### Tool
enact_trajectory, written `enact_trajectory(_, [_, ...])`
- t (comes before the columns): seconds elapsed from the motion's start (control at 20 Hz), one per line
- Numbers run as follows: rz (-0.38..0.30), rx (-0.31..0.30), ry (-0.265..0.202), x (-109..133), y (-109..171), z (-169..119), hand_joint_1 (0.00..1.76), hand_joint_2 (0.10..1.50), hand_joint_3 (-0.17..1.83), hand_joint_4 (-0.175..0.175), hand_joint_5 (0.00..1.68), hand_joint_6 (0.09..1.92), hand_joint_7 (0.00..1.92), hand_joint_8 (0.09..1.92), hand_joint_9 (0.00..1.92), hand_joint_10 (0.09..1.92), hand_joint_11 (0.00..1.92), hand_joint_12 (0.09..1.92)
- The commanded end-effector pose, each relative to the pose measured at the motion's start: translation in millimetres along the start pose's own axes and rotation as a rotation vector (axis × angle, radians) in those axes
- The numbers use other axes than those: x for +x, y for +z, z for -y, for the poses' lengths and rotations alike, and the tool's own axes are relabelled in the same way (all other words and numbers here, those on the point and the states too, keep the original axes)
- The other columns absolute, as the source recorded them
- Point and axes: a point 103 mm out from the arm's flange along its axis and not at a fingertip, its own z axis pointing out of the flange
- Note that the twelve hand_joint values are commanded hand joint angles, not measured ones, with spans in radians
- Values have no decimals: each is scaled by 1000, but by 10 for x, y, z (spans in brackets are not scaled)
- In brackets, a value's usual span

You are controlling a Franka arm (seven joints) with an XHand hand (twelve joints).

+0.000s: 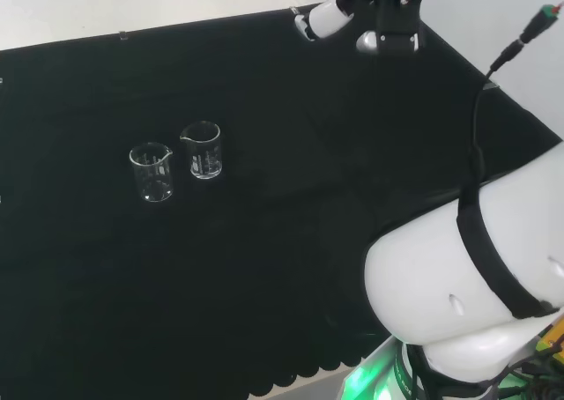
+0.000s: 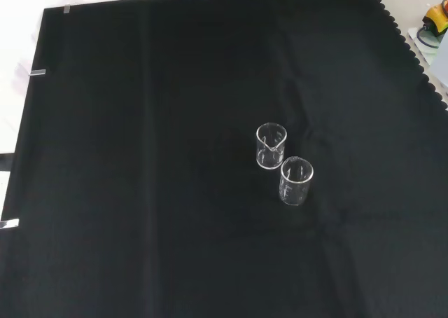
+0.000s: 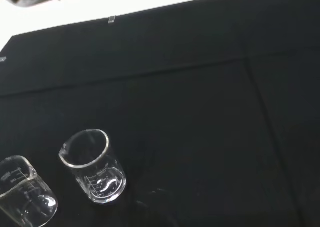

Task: Pick up the beaker on the right.

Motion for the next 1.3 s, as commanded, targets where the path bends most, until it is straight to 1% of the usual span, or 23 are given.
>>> enact_trajectory(0.05, [-33,-15,-51,-66,213,-483,733,509,1054,-89,277,87,184,702,246,713,0,1087])
enact_trajectory(0.2, [-47,-3,-70,-61,325,-596,744,490,1065,-87,282,87,193,704,260,719,0,1099])
enact_trajectory(0.35, [-52,8,-90,-118,403,-668,758,472,1074,-86,285,87,200,706,268,723,0,1119])
enact_trajectory(0.4, [-50,10,-90,-37,461,-705,764,465,1078,-85,288,87,203,707,272,724,0,1130])
enact_trajectory(0.5, [-97,28,-104,10,537,-758,774,455,1086,-75,304,87,214,712,282,725,0,1158])
enact_trajectory(0.65, [-156,46,-121,-48,686,-857,782,444,1095,-61,327,87,225,715,293,722,0,1185])
enact_trajectory(0.75, [-188,46,-135,-74,824,-929,788,439,1097,-56,336,87,228,714,298,721,0,1192])
enact_trajectory(0.95, [-219,60,-161,-84,1044,-1042,800,430,1102,-51,347,87,232,711,292,712,0,1196])
enact_trajectory(1.3, [-241,89,-201,-43,1281,-1190,809,420,1113,-50,346,87,219,697,276,697,0,1174])
